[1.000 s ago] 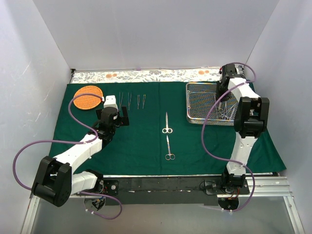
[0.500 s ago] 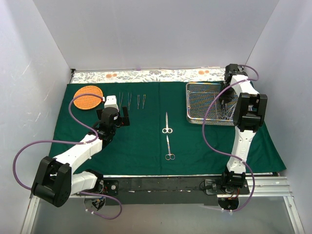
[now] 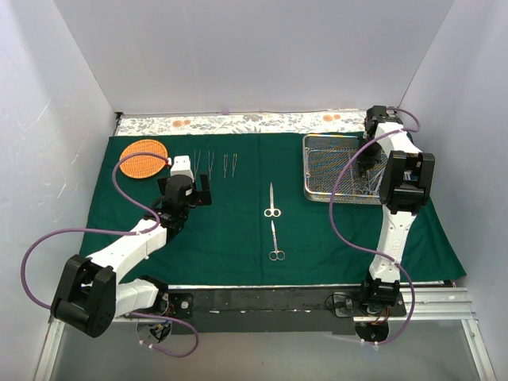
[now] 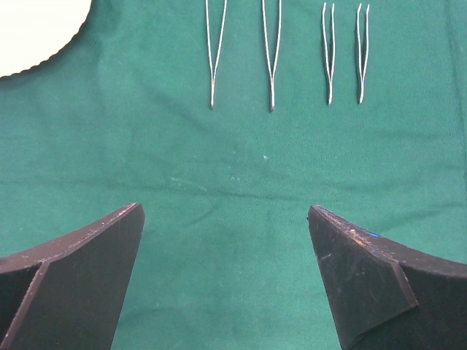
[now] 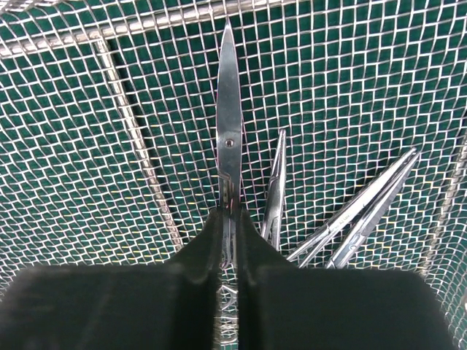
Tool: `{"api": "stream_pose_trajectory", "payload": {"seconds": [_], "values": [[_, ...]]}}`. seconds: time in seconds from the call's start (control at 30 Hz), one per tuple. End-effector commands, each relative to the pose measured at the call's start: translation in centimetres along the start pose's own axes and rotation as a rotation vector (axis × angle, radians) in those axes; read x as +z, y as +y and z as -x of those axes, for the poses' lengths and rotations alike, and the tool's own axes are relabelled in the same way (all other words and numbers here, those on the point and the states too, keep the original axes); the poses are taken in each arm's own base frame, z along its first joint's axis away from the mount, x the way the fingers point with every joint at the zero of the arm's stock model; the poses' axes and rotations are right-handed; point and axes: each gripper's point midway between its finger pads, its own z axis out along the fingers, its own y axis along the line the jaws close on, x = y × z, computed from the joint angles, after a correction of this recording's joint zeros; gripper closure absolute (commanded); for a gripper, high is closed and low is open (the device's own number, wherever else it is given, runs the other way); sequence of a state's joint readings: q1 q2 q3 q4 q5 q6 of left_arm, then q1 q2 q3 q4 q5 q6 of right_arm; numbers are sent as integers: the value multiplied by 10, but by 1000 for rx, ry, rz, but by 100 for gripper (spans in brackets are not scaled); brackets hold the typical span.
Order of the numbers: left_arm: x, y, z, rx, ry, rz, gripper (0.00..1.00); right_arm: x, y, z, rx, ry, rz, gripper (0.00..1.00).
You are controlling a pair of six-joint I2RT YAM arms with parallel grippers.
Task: Open and lay out the surgical kit
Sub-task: Pick up the medical item from the container.
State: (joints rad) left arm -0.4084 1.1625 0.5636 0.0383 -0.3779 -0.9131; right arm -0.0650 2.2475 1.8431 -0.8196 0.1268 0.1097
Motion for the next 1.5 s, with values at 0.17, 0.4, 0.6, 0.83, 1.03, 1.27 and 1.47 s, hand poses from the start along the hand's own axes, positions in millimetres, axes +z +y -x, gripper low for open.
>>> {"api": "stream_pose_trajectory", "payload": {"seconds": [0.17, 0.4, 0.6, 0.83, 1.03, 1.27, 1.47], "values": [[-5, -2, 14, -6, -53, -11, 4, -25, 17, -23, -51, 47, 48, 99], [-5, -3, 13, -1, -52, -13, 4, -40, 30, -51, -67, 68, 82, 99], [-5, -5, 13, 2, -52, -21, 4, -40, 45, -72, -86, 88, 99, 99], [-6, -6, 13, 7, -52, -23, 4, -38, 42, -48, -61, 49, 61, 76], [-7, -6, 13, 9, -55, -24, 4, -37, 41, -40, -42, 33, 48, 71], [-7, -7, 12, 12, -54, -30, 4, -33, 34, -33, -35, 34, 34, 71], [-7, -8, 12, 12, -54, -31, 4, -21, 35, -32, -54, 59, 37, 71]]}}
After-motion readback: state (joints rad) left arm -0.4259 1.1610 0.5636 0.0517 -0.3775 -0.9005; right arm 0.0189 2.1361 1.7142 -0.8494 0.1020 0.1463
